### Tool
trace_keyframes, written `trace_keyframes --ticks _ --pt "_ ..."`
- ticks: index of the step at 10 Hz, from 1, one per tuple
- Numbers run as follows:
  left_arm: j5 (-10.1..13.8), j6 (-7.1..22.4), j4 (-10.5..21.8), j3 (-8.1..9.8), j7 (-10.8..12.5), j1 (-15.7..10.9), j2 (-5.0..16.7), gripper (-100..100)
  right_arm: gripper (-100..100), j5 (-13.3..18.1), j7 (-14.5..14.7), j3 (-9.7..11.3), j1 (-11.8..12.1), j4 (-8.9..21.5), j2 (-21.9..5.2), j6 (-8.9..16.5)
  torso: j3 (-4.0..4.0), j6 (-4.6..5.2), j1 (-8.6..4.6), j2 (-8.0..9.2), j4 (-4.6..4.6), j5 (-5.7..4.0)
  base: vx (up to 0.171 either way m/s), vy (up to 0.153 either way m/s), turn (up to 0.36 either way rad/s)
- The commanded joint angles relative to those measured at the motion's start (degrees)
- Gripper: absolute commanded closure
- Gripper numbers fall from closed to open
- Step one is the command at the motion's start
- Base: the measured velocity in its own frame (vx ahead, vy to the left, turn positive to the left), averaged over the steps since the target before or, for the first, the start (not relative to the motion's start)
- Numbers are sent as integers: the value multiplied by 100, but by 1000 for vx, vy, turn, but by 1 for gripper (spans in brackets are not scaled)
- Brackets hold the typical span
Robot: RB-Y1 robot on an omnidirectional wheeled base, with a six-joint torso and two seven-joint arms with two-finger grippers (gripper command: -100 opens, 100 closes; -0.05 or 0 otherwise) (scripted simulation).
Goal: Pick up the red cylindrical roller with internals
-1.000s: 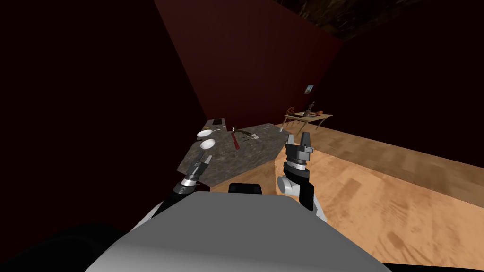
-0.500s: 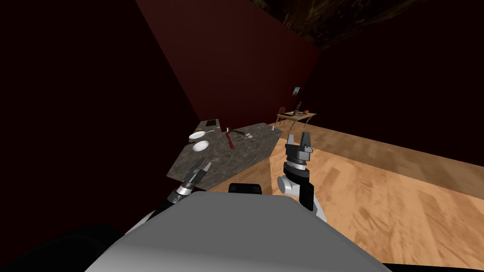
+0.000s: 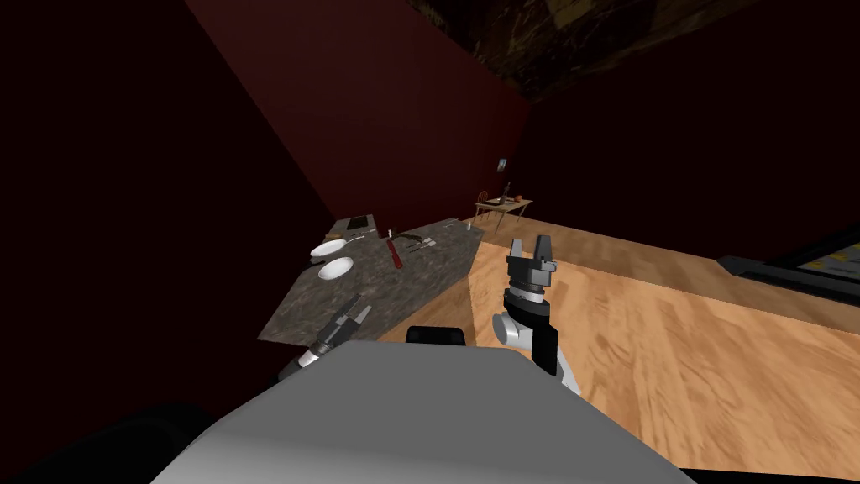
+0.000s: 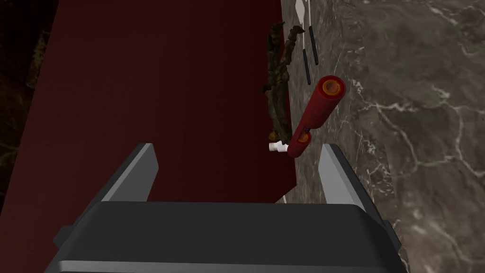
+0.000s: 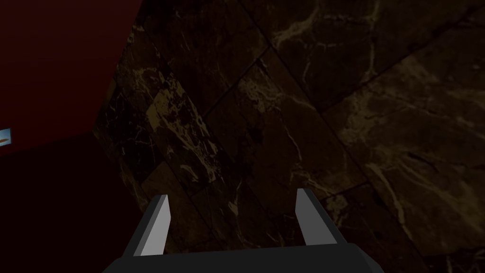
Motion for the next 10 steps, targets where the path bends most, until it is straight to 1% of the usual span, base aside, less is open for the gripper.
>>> trace_keyframes --ticks 1,2,3,4,5,6,7,8,9,10 --pt "98 -40 74 -73 10 79 286 -100 0 0 0 0 0 0 0 0 0 0 0 0 0 0 19 -60 -154" --pt "319 -170 210 -148 50 333 463 -100 0 0 0 -1 1 0 0 0 0 -4 4 0 0 1 39 -66 -393" --pt "319 -170 210 -148 50 333 645 -100 0 0 0 0 0 0 0 0 -3 2 4 -6 -1 1 32 -48 -164" --pt "545 -300 349 -223 90 572 825 -100 0 0 0 -1 1 0 0 0 -3 -5 8 -5 -1 1 39 -73 -343" --pt "545 -300 349 -223 90 584 1004 -100 0 0 0 0 0 0 0 0 -4 1 1 -6 -1 0 44 -54 -170" --pt "545 -300 349 -223 90 584 1061 -100 0 0 0 -1 2 0 0 0 -5 -5 6 -8 -1 1 25 -21 33" --pt "775 -428 492 -297 128 829 1287 -100 0 0 0 -2 2 0 -1 0 -1 -7 15 -2 0 3 47 -48 -393" --pt "775 -428 492 -297 128 829 1419 -100 0 0 0 0 0 0 0 0 -4 2 10 -8 -1 2 50 -28 -212" --pt "1007 -553 637 -371 164 1067 1602 -100 0 0 0 -2 2 0 -1 0 -5 -6 15 -9 -2 3 64 -54 -442" --pt "1007 -553 637 -371 164 1067 1761 -100 0 0 0 0 0 0 -1 0 -8 2 10 -15 -3 3 66 -28 -134"
